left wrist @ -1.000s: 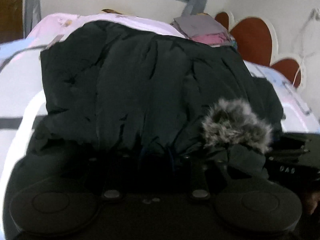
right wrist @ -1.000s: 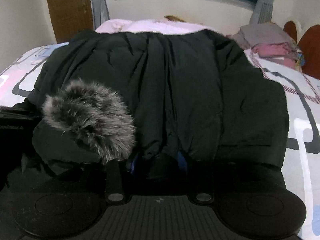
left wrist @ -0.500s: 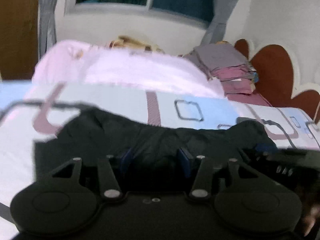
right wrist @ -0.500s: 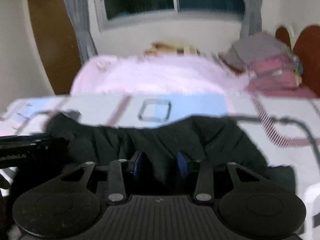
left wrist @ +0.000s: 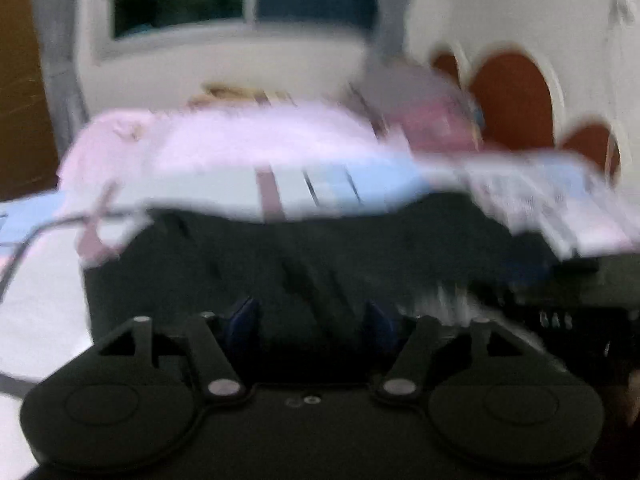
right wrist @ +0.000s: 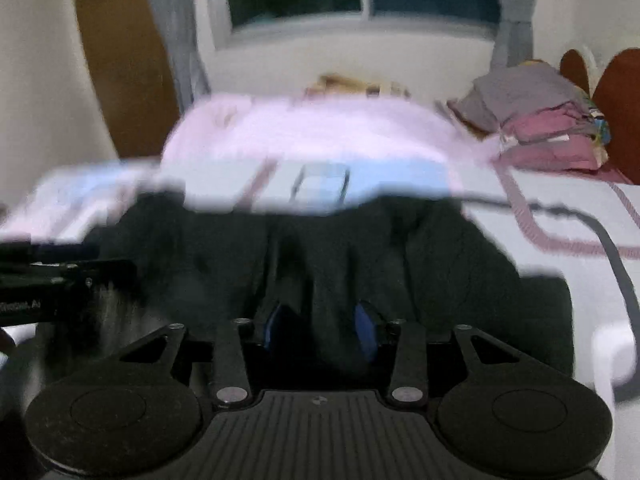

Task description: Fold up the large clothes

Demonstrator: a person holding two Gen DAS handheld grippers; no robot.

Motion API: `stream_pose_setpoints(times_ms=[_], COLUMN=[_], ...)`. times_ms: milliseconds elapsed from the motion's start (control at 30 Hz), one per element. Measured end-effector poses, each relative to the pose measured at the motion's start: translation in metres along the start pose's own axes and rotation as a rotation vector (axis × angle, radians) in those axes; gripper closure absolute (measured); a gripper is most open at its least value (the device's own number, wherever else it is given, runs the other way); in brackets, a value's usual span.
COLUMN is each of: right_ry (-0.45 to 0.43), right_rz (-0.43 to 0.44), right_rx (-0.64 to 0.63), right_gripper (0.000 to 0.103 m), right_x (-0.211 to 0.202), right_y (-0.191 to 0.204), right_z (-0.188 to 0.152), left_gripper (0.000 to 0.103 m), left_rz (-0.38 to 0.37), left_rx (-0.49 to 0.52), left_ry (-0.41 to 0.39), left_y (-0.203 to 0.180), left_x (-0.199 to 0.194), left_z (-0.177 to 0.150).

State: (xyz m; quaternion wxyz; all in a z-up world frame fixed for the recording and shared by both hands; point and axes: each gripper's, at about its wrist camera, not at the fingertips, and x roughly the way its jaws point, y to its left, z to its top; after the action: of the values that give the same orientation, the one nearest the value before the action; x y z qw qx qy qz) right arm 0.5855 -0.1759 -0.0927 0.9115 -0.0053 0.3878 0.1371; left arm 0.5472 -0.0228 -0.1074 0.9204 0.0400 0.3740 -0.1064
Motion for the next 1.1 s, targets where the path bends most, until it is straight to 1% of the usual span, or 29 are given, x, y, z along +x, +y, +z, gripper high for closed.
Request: stream_pose_setpoints(times_ms=[33,67,100,167,233,267,333,367,400,433,467,533,567,600,700,767,833,933,967,1033,1100], right_ry=[0.016,0.023,0.024,0.041,0.008,-0.019,-0.036,-0.038,-0.044,-0.062,-0.078,-0.099,-0.106,-0.120,-0.136,-0.133,-0.129,-0.114,-0.104,-0.082,-0.063], right_rz=[-0.005,-0.016,-0.043,-0.073,-0.065,-0.054,-0.034,-0.030,-0.020,-0.010,-0.008,0.014,0.027,0.038,0.038,0.037,0.014,0.010,0.007,0.001,-0.012], right_rx=[0.003,0.001,-0.033,-0.065,-0.033,-0.008,0.005,0.011,0.023,0.029,0.037,0.067,0.092,0.114,0.137,0.154,0.169,0.213,0.231,0.262,0.296], right_gripper=[0.063,0.063,0.063,0.063,0.063,0.063,0.063,0.053,0.043,0.037,0.037,0.037,0.037,0.037,0.037,0.037,0.037,0.037,0.037,0.037,0.037], right_x=[0.005,0.006,0.004,-0.004,-0.031,-0.050,-0.073,-0.079,-0.088,-0.100,-0.110,-0.133,-0.143,-0.155,-0.183,-0.199,-0.213,-0.231,-0.239,-0.254,-0.271], right_y=[0.001,0.003,0.009,0.019,0.020,0.021,0.028,0.033,0.036,0.039,0.041,0.042,0.040,0.038,0.033,0.024,0.014,-0.007,-0.016,-0.032,-0.047], right_z=[-0.005,-0.007,-0.009,-0.012,-0.017,-0.022,-0.031,-0.035,-0.040,-0.045,-0.049,-0.060,-0.063,-0.069,-0.084,-0.095,-0.107,-0.128,-0.140,-0.161,-0.188], left_gripper=[0.040,0.037,0.037,0.040,0.044,0.042,0.037,0.034,0.034,0.034,0.034,0.030,0.023,0.018,0.014,0.014,0.015,0.025,0.032,0.033,0.033], left_rz=[0.013,0.032,0.047,0.066,0.074,0.072,0.081,0.081,0.085,0.086,0.084,0.098,0.112,0.122,0.135,0.153,0.151,0.150,0.154,0.159,0.169], left_rx=[0.017,0.038,0.055,0.076,0.087,0.084,0.083,0.087,0.086,0.081,0.078,0.083,0.090,0.097,0.107,0.112,0.095,0.055,0.044,0.005,-0.018], left_ry=[0.037,0.042,0.043,0.052,0.038,0.022,-0.007,-0.017,-0.018,-0.018,-0.022,-0.042,-0.049,-0.050,-0.051,-0.042,-0.032,-0.005,0.007,0.032,0.038], left_y=[-0.004,-0.007,-0.010,-0.016,-0.020,-0.022,-0.023,-0.024,-0.023,-0.022,-0.021,-0.020,-0.019,-0.019,-0.015,-0.012,-0.007,0.010,0.016,0.028,0.036], left_x=[0.012,0.019,0.019,0.009,-0.013,-0.027,-0.049,-0.057,-0.064,-0.072,-0.081,-0.098,-0.108,-0.114,-0.133,-0.143,-0.154,-0.172,-0.178,-0.194,-0.212], left_z=[-0.010,-0.018,-0.020,-0.021,-0.025,-0.029,-0.037,-0.042,-0.046,-0.051,-0.055,-0.062,-0.068,-0.072,-0.089,-0.102,-0.118,-0.149,-0.160,-0.185,-0.206])
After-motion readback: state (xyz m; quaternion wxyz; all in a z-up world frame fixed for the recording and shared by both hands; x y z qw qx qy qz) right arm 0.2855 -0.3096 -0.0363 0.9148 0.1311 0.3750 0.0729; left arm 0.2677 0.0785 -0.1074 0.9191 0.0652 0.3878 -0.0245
